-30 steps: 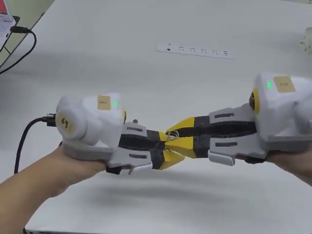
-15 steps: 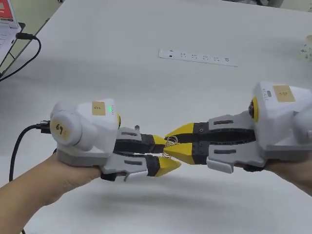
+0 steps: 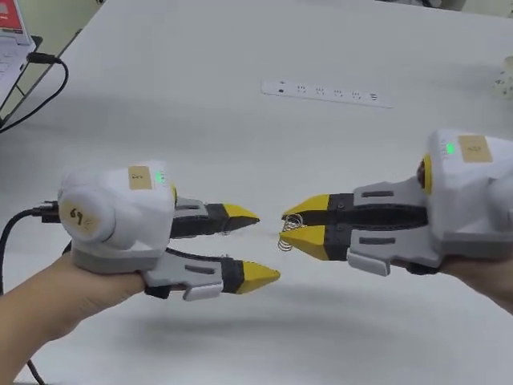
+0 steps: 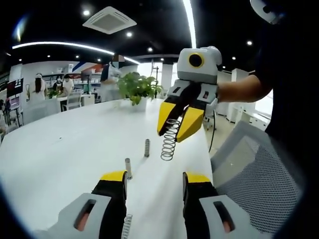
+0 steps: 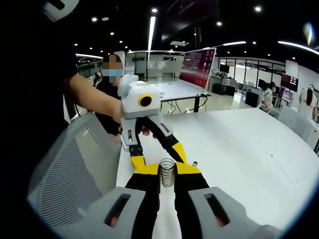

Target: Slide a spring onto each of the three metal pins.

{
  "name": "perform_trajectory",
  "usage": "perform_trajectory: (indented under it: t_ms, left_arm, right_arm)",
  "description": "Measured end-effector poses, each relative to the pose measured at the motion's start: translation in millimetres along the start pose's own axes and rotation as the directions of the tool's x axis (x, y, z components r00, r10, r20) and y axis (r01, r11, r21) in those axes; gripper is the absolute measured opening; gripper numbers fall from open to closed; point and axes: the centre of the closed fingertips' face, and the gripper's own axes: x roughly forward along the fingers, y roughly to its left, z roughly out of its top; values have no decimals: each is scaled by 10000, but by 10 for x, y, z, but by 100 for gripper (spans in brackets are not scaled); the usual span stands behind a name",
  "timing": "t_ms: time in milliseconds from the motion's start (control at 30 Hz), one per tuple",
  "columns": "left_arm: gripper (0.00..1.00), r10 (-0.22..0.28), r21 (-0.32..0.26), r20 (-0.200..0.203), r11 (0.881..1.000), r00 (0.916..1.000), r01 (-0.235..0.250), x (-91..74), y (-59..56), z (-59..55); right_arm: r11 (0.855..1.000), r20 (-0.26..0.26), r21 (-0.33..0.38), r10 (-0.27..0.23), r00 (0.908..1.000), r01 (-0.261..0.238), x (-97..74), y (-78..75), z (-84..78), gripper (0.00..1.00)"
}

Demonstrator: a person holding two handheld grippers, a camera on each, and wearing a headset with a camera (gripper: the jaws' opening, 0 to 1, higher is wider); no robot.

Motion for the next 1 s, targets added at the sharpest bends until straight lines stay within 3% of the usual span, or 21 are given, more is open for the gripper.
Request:
perform_trajectory:
  t_ms: [267,400,800,1000]
  left_arm:
    - [48,1027,-264,-103,9943,9947,-1029,-254,268,-123]
    - [53,1395,-351,-164,9895,9901,-1400,-360,349,-170]
    - [64,1624,-578,-405,9847,9859,-1646,-452,352,-305]
    - [74,1916,-768,-480,9778,9803,-1949,-504,385,-369]
  right_arm:
    - [9999,-113,-54,-158,9998,157,-18,-52,-32,7]
    - [9995,-101,-3,-304,9995,304,-43,-95,-44,7]
    - [9964,-72,196,-828,9965,829,-138,-247,-75,7]
    - [9911,-182,320,-1286,9915,1291,-188,-350,-126,7]
